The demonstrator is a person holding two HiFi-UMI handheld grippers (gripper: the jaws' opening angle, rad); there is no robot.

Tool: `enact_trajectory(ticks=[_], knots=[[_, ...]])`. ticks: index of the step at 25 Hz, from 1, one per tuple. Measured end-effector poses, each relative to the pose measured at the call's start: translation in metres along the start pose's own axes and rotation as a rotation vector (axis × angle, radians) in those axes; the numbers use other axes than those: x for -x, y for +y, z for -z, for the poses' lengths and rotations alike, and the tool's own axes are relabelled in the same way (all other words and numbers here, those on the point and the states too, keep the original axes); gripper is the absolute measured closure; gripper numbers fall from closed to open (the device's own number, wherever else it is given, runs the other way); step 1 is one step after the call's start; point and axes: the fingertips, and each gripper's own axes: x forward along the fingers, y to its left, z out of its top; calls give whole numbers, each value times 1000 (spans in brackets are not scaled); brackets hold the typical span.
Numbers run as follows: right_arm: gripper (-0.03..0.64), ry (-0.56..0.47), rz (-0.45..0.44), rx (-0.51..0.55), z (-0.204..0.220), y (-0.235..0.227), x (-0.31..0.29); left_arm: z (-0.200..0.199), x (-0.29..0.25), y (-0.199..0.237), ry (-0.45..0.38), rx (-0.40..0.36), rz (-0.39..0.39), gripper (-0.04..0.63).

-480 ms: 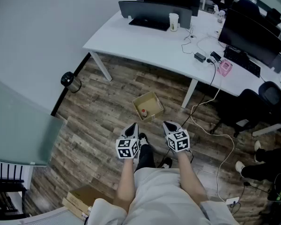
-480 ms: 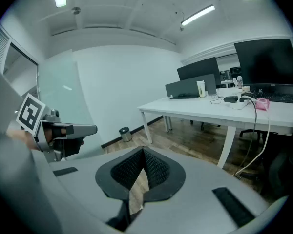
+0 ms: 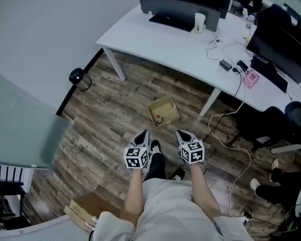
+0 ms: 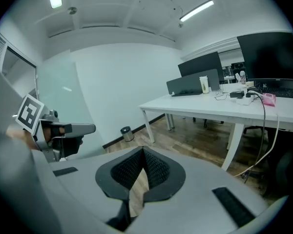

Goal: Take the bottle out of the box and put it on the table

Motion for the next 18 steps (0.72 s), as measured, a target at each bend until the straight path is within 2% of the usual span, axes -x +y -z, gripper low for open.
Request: enact_trajectory(ticks=[5, 18], knots=[[578, -31, -7, -72, -13, -8, -20, -14, -27, 17, 8, 13, 19, 581], [577, 39, 111, -53, -49, -60, -75, -71, -138, 55, 34, 20, 106, 580]])
